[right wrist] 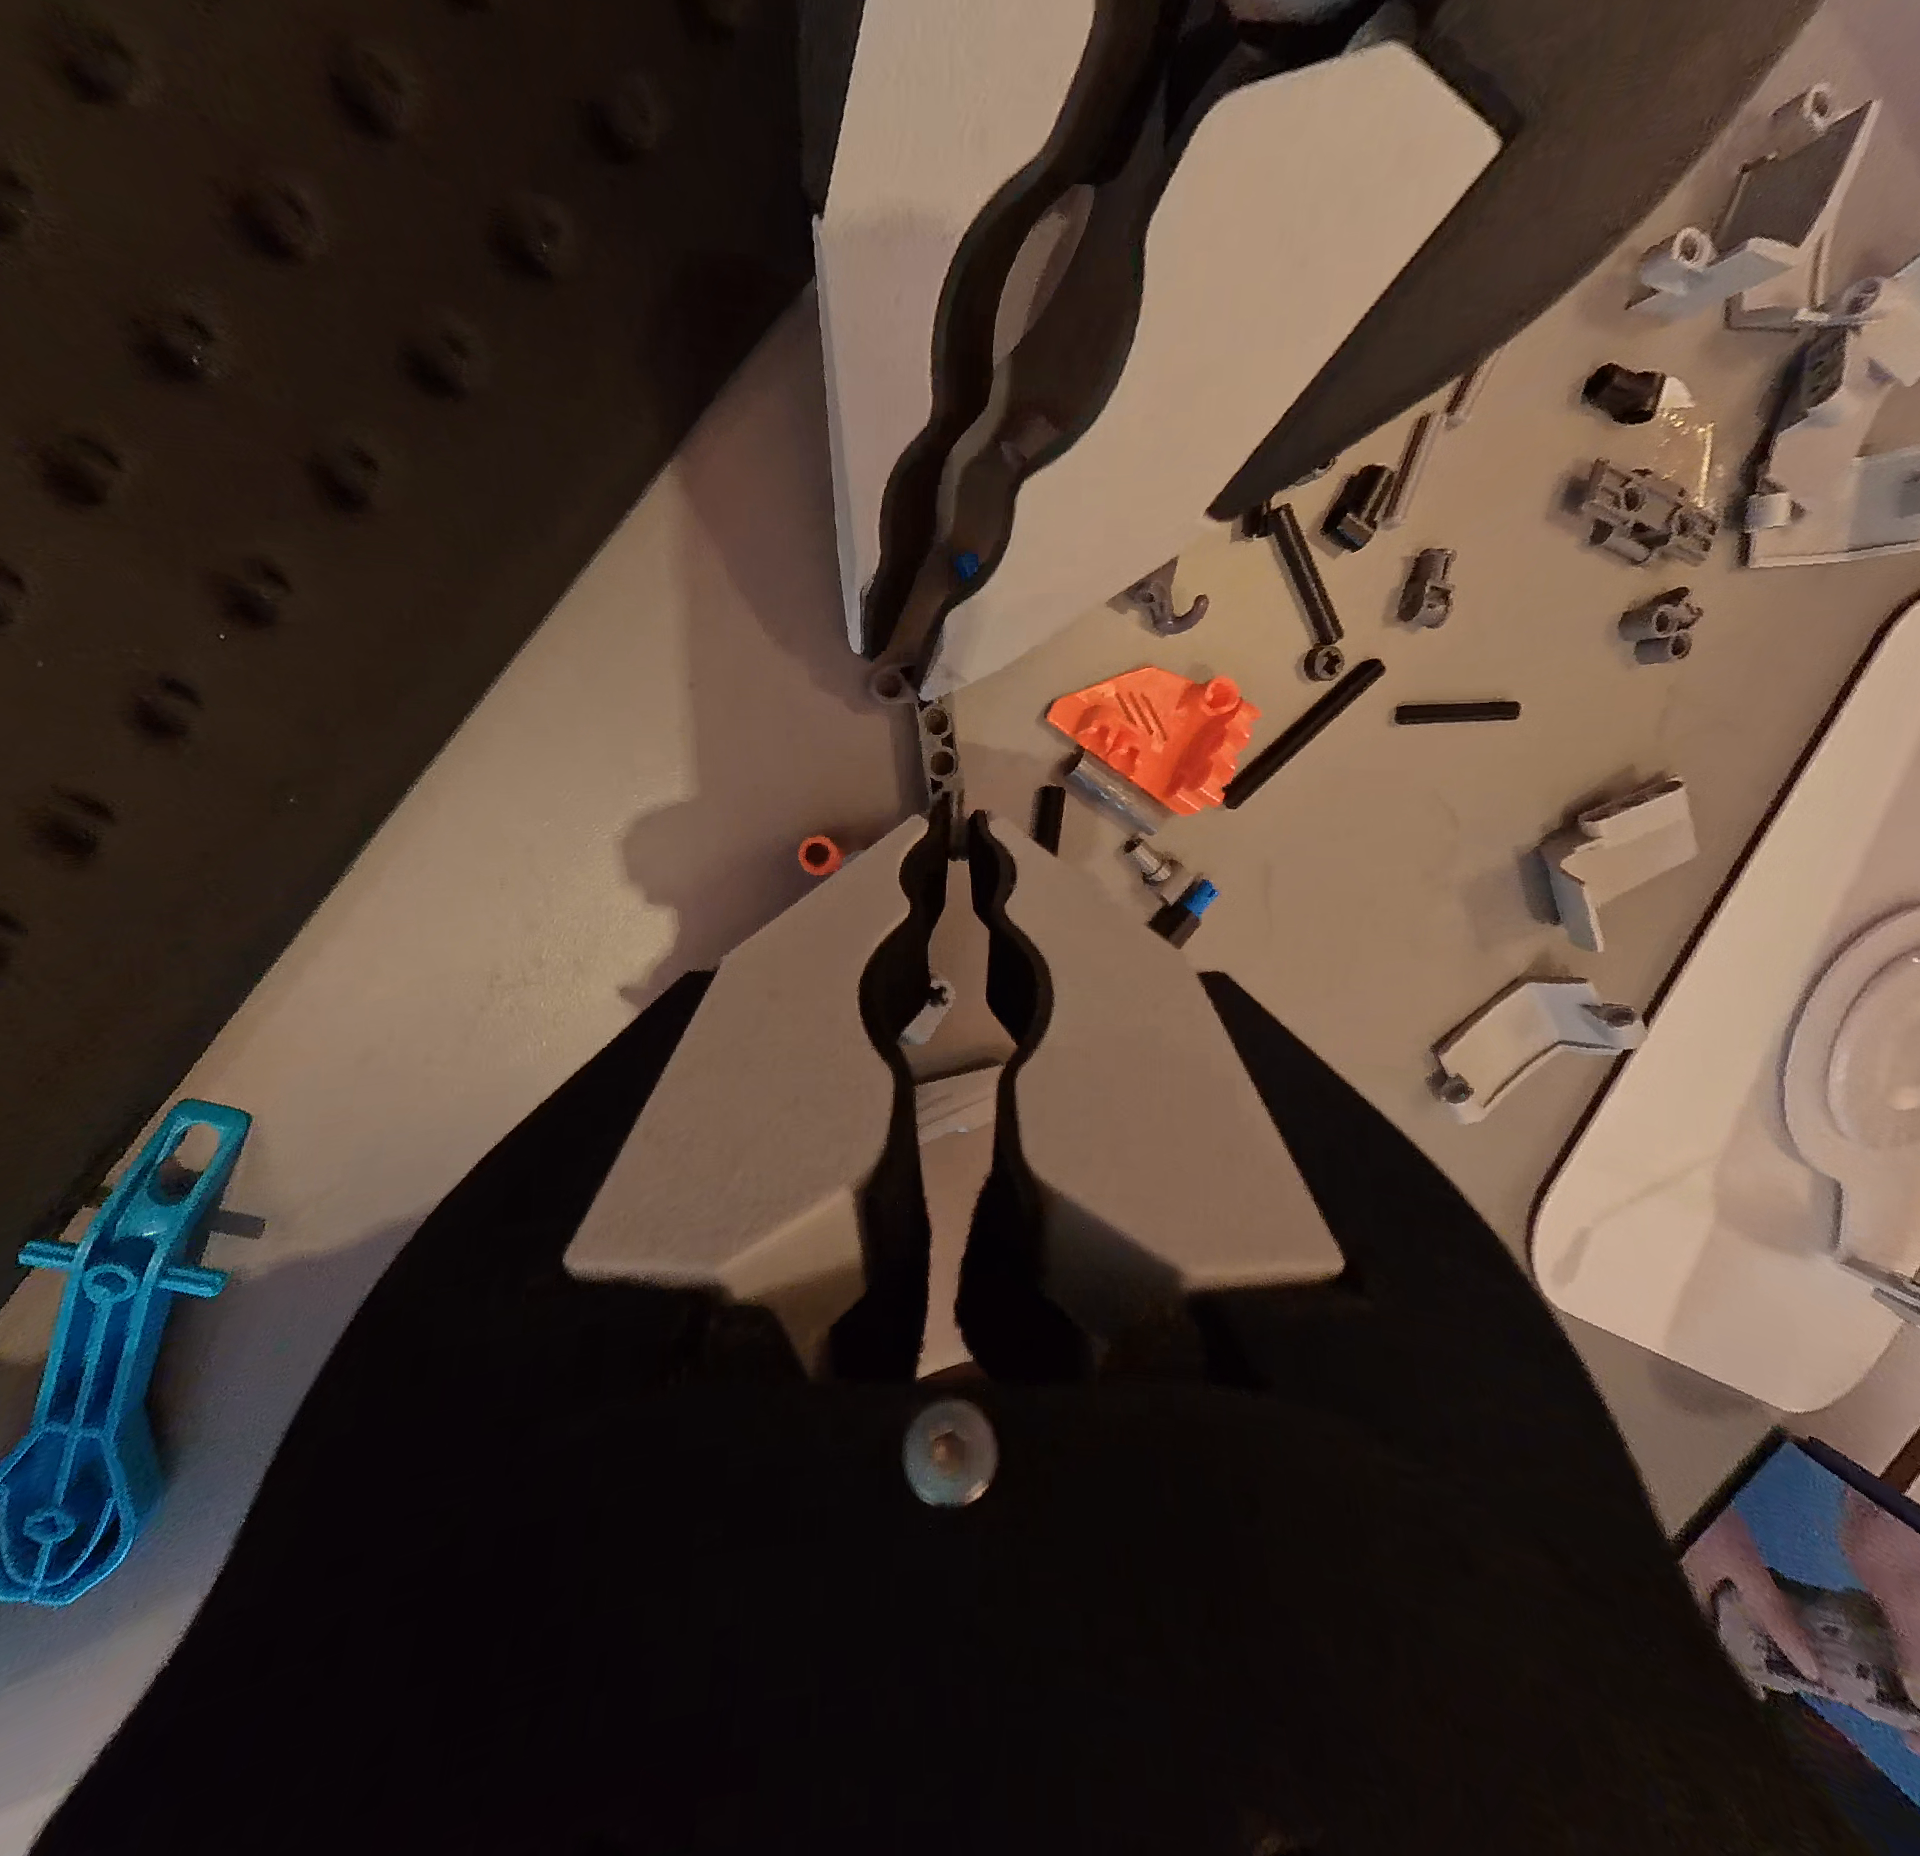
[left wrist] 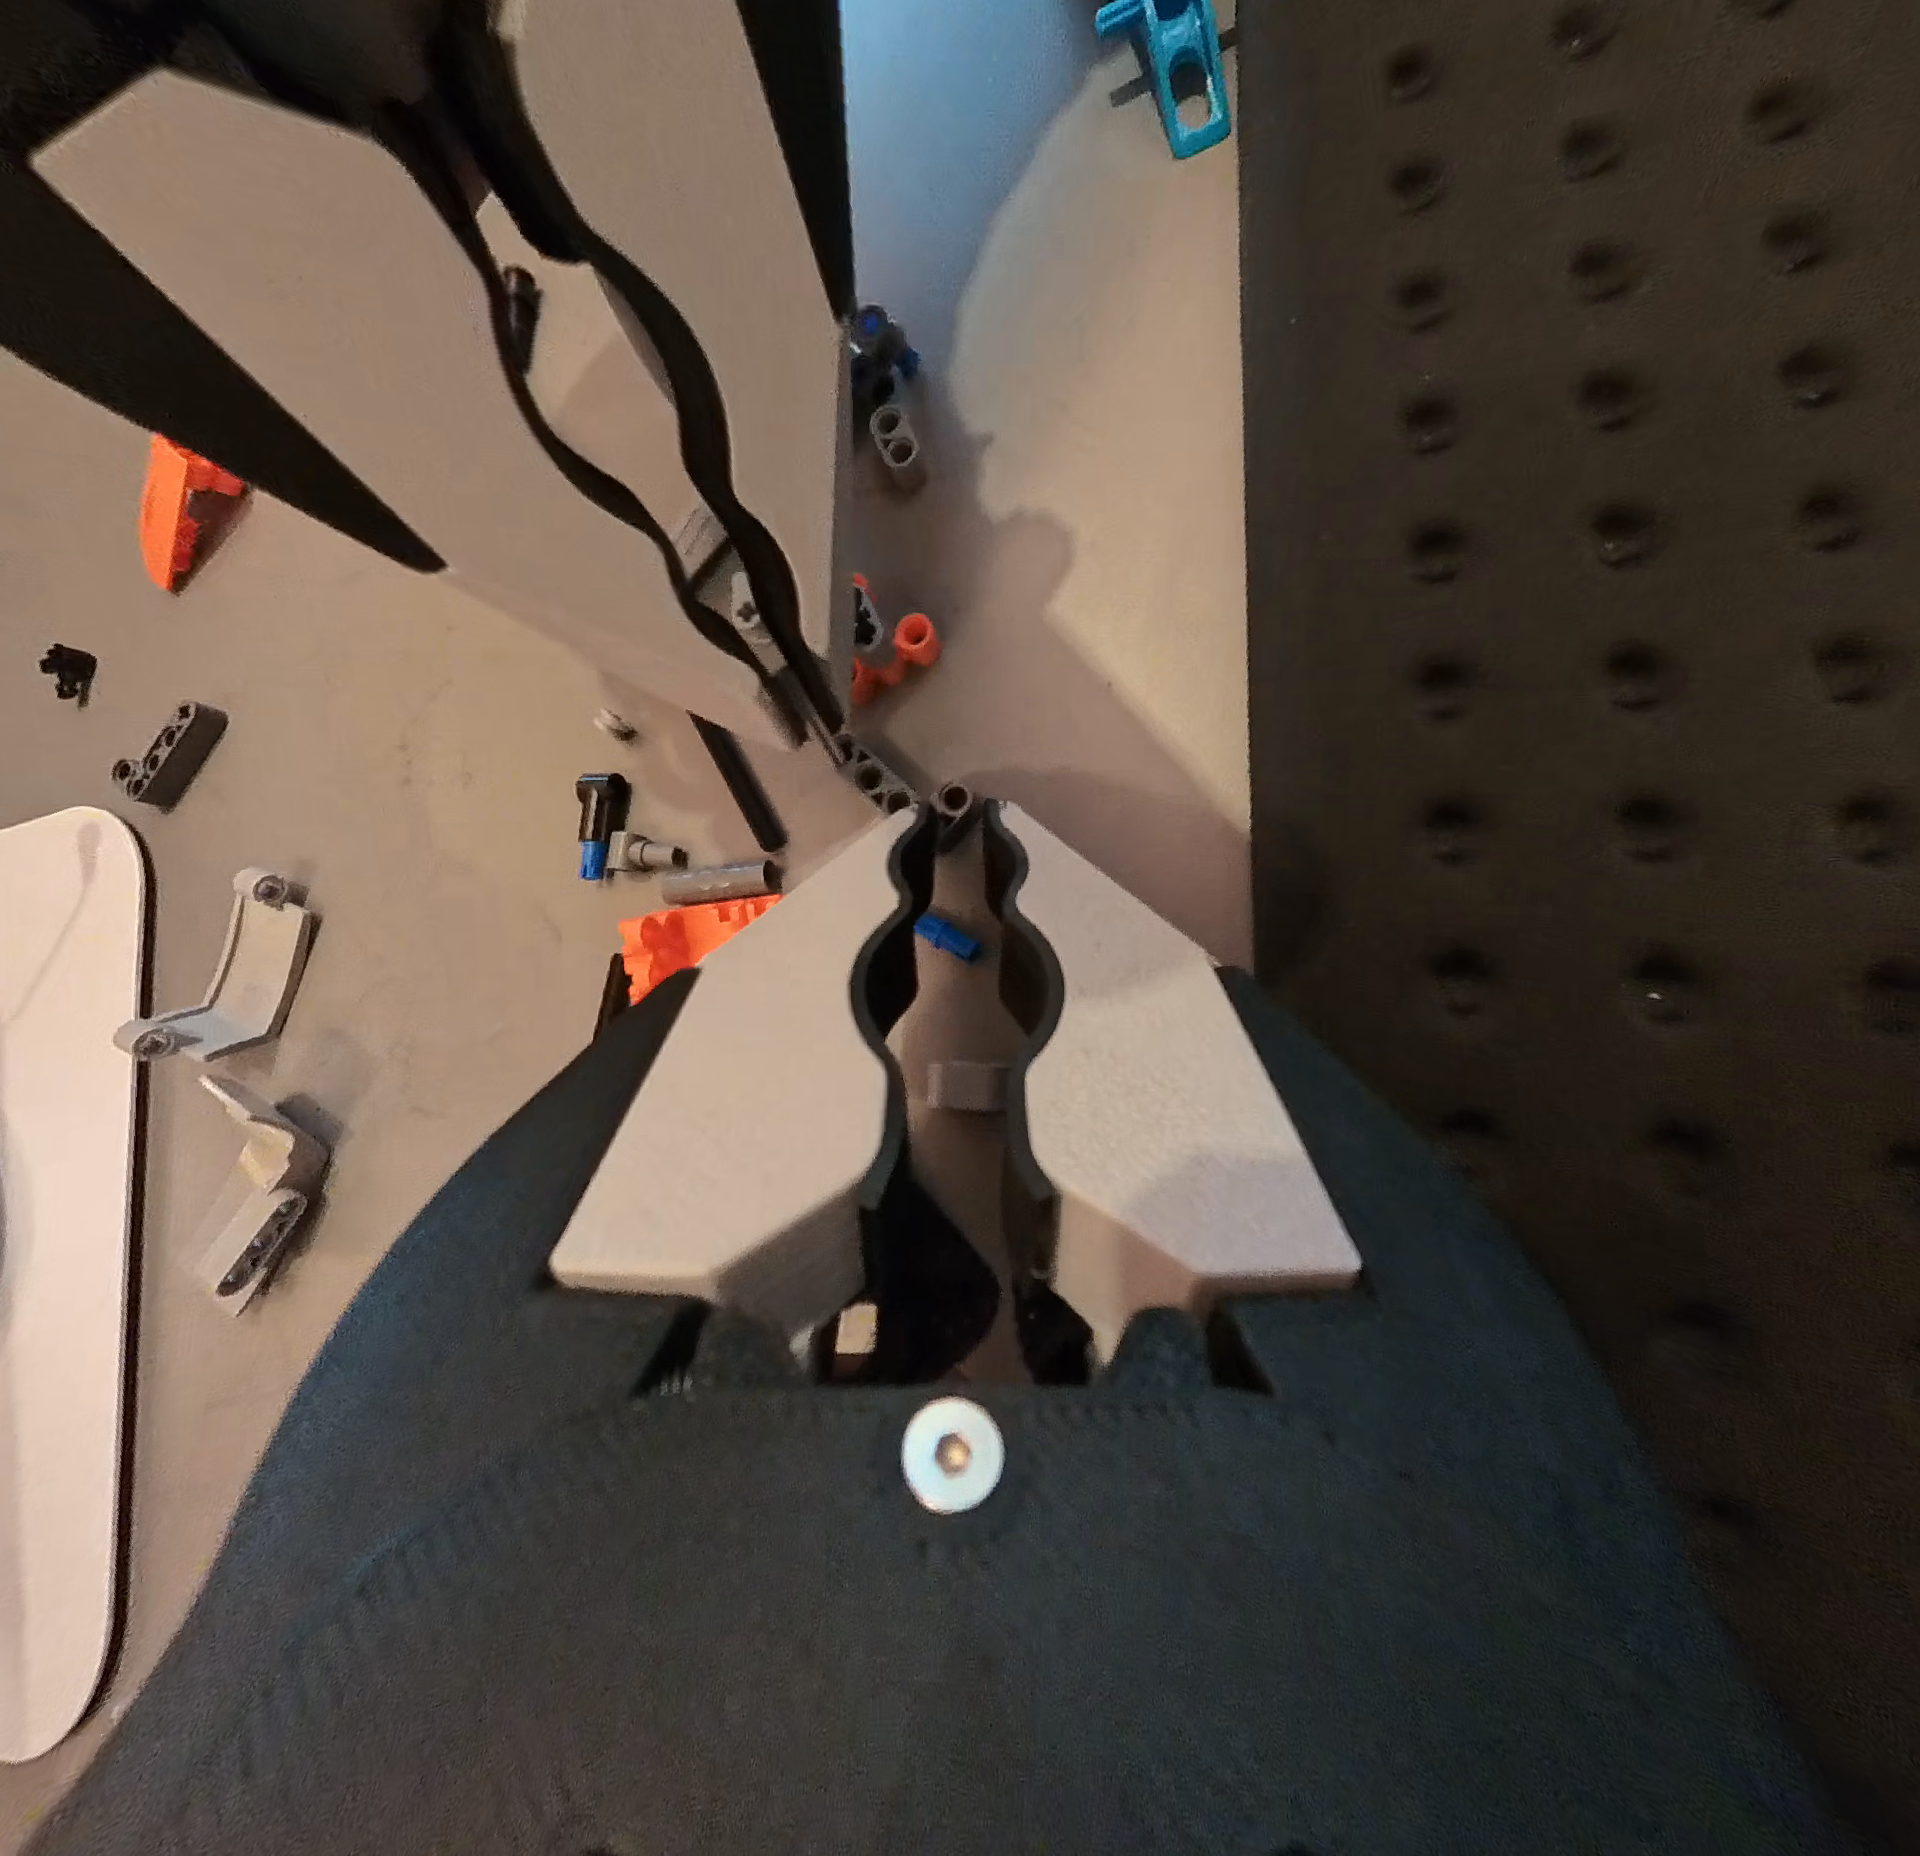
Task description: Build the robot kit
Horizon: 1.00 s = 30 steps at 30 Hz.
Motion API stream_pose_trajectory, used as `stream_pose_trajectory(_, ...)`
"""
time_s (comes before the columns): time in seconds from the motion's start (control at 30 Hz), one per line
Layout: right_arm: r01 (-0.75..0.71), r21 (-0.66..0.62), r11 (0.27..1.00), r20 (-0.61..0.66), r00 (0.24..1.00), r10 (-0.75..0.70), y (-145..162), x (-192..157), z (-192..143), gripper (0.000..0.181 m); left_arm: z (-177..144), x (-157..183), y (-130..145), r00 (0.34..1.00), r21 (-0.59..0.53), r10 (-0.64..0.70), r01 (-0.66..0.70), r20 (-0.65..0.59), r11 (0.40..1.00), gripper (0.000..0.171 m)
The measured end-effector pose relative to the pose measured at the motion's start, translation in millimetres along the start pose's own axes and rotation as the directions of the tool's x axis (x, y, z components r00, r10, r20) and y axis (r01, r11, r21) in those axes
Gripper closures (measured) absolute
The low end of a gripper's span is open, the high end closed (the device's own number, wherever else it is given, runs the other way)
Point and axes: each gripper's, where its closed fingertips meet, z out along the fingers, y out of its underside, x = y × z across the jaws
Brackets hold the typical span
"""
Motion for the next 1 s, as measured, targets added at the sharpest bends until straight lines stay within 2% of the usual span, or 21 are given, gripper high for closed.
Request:
stream_pose_trajectory(0.43,-0.004,-0.093,0.996,0.006,1.000,0.005,1.6,-0.6,0.7,0.180,1.4,0.0,-1.4,1.000,0.010,-0.024,0.024,-0.014,1.000,0.167)
stream_pose_trajectory(0.8,-0.094,-0.111,0.989,0.047,0.994,0.099,4.3,-1.6,-0.7,0.180,6.2,1.9,-7.2,1.000,0.020,-0.025,0.025,-0.012,0.999,0.167)
stream_pose_trajectory(1.0,-0.071,-0.126,0.990,0.047,0.996,0.077,5.7,-2.8,-1.7,0.180,7.6,0.8,-8.4,1.000,0.018,-0.016,0.016,-0.003,1.000,0.169)
